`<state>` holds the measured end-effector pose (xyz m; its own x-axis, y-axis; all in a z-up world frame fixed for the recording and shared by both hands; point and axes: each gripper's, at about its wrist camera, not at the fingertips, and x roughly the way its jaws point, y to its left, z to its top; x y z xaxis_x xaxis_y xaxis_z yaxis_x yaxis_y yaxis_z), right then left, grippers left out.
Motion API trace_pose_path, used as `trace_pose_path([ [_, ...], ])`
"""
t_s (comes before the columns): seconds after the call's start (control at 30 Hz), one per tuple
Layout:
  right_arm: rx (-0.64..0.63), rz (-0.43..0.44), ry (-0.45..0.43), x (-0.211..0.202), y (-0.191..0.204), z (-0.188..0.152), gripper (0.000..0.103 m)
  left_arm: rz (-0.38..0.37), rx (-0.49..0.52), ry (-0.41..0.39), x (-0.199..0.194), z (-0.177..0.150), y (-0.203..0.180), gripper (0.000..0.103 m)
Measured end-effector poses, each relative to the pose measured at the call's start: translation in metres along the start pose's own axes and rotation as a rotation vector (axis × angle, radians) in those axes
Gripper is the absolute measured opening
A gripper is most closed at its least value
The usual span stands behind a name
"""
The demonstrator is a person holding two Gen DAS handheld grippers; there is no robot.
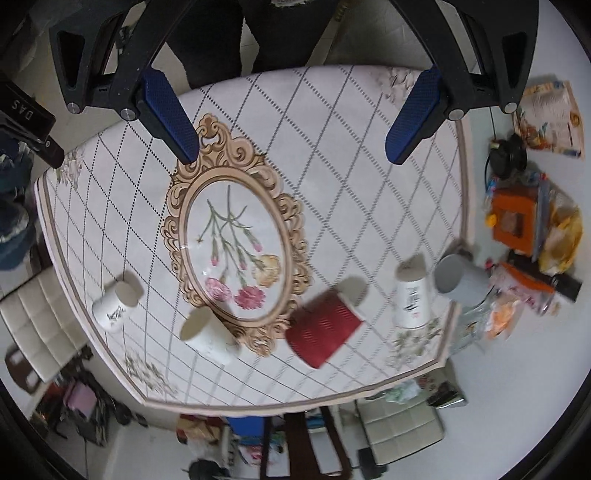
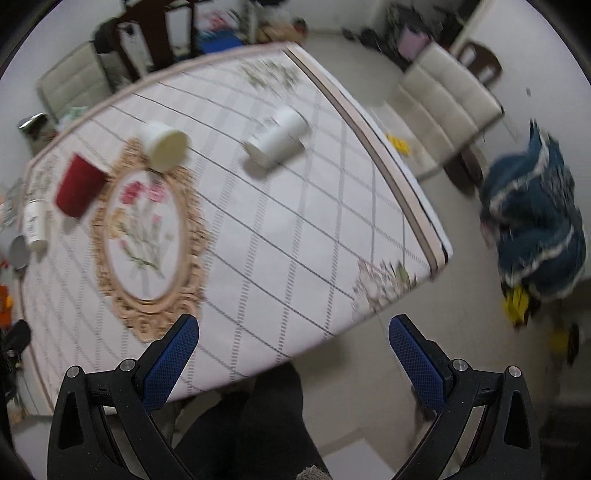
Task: Flip cup upright
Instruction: 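Reach the left tool to the white paper cup lying on its side and grasp it, then lift the white cup with the left tool and rotate it upright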
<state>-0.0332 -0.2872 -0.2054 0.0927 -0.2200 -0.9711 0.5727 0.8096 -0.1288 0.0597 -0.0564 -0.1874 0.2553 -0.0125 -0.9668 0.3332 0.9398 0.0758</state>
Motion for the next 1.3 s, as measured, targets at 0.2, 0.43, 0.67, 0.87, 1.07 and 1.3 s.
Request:
trace_pose_path([
  [0.2,0.05,-0.024,0.082,0.063,-0.034,0.018,0.103,0.029,0.059,0.028,0.028,0.034,-0.042,0.103],
  [0.43,0.067,-0.012,0.155,0.12,-0.068,0.063,0.103,0.038,0.186,0.06,0.059,0.086,-0.118,0.103],
  [0.67,0.053,-0.005,0.217,0.169,-0.092,0.114,0.093,0.005,0.367,0.055,0.087,0.136,-0.197,0.103],
  [0.87,0.079,-0.007,0.253,0.198,-0.113,0.147,0.093,-0.024,0.504,0.061,0.116,0.169,-0.249,0.1],
  [1.07,0.105,-0.012,0.278,0.221,-0.132,0.166,0.093,-0.067,0.609,0.097,0.14,0.182,-0.284,0.096],
  [1.3,0.126,-0.016,0.299,0.237,-0.148,0.174,0.093,-0.074,0.706,0.14,0.168,0.181,-0.318,0.082],
])
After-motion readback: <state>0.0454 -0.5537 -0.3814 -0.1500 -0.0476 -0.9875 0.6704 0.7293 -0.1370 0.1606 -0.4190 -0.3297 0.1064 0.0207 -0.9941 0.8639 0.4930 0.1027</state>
